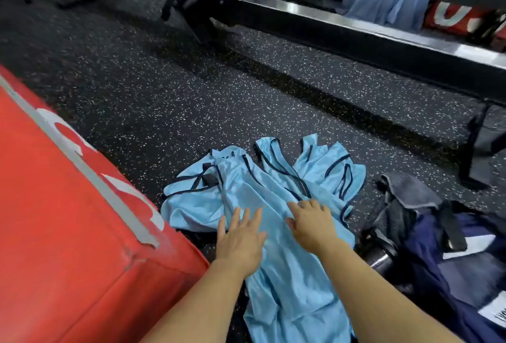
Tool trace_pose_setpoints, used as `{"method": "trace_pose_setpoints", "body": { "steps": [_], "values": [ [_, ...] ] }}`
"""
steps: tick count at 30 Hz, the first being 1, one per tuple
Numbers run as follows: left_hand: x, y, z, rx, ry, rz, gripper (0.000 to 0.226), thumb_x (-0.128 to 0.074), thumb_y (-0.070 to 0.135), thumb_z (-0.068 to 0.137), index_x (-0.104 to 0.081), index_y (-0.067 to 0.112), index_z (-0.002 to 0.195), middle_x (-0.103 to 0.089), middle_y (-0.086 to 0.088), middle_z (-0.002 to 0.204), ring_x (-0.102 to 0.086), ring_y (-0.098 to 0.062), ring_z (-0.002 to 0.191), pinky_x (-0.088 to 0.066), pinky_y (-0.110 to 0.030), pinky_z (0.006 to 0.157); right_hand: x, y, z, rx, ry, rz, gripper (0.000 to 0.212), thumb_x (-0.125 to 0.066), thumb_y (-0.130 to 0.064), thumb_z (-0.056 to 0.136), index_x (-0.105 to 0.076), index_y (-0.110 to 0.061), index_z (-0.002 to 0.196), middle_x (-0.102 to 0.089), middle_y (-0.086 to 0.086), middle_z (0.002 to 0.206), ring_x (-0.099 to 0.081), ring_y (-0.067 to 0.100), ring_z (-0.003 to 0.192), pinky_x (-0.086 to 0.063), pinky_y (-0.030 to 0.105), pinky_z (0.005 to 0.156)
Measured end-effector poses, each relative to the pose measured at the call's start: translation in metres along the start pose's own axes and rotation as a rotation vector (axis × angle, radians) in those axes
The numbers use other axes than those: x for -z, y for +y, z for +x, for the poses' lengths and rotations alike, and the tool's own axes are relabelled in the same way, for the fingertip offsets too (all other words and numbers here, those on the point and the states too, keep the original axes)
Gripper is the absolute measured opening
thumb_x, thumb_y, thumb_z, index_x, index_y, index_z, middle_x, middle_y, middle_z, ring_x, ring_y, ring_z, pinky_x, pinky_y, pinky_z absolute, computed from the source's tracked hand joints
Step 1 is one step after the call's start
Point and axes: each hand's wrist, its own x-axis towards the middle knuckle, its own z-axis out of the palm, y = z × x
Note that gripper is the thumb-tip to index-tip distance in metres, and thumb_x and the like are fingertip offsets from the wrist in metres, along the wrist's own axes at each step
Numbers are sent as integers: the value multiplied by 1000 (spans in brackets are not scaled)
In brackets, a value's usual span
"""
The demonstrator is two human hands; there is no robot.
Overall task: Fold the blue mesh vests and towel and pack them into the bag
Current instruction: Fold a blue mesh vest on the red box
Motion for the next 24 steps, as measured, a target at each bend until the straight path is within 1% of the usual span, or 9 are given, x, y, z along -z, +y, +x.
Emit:
{"method": "trace_pose_setpoints", "body": {
  "steps": [3,6,9,13,16,18,20,22,24],
  "values": [
    [-12,-11,8,76,10,36,55,-21,38,107,0,31,156,1,4,165,12,-17,151,6,-49,121,-8,-15,34,47,26,-8,38,-41,-41,100,-48,-23,132,-51,5,133,-37,27,128,-30,37,101],
    [-17,-23,14,129,-5,52,55,-20,39,106,2,31,156,4,5,165,13,-17,151,8,-48,120,-12,-28,63,-14,-13,-3,37,-46,-43,98,-51,-21,127,-52,6,130,-38,28,128,-30,39,101],
    [-22,-33,18,157,0,28,56,-19,40,106,3,31,156,4,6,165,14,-17,150,10,-48,120,-11,-32,75,-91,40,33,21,-48,-21,94,-58,-20,113,-62,2,115,-42,25,122,-31,39,95],
    [-23,-30,13,158,-9,0,55,-19,39,107,4,30,156,4,6,165,14,-17,150,8,-46,121,-7,-20,51,-109,187,208,15,-45,-19,95,-58,-20,101,-66,1,99,-48,26,107,-32,37,87],
    [-17,-21,6,146,-28,-91,55,-22,37,107,0,29,157,-5,4,165,4,-18,151,-3,-44,122,-5,0,10,-126,246,352,7,-51,-19,95,-51,-21,88,-64,4,92,-53,30,99,-35,39,80],
    [-13,-13,-1,137,-30,-195,54,-27,38,106,-10,26,156,-21,-1,162,-16,-23,149,-19,-43,119,-6,5,-22,-105,254,466,15,-58,-17,92,-48,-22,82,-62,5,87,-55,32,93,-37,40,76],
    [-4,3,-10,182,8,-436,50,-34,39,104,-31,21,151,-43,-9,150,-40,-28,137,-34,-38,110,-5,3,-50,-78,247,564,14,-63,-17,90,-52,-21,83,-60,1,87,-54,27,89,-35,38,74],
    [10,21,-19,223,86,-711,42,-42,37,103,-55,10,133,-59,-15,131,-54,-30,122,-42,-36,102,0,-5,-70,-48,240,655,17,-65,-17,88,-51,-24,83,-56,-3,86,-49,20,80,-29,34,71],
    [24,36,-28,274,85,-936,35,-49,39,100,-66,10,108,-67,-10,109,-61,-27,105,-47,-34,93,9,-14,-87,-6,242,723,25,-66,-16,87,-46,-28,80,-59,1,87,-47,17,80,-28,31,70]
  ]
}}
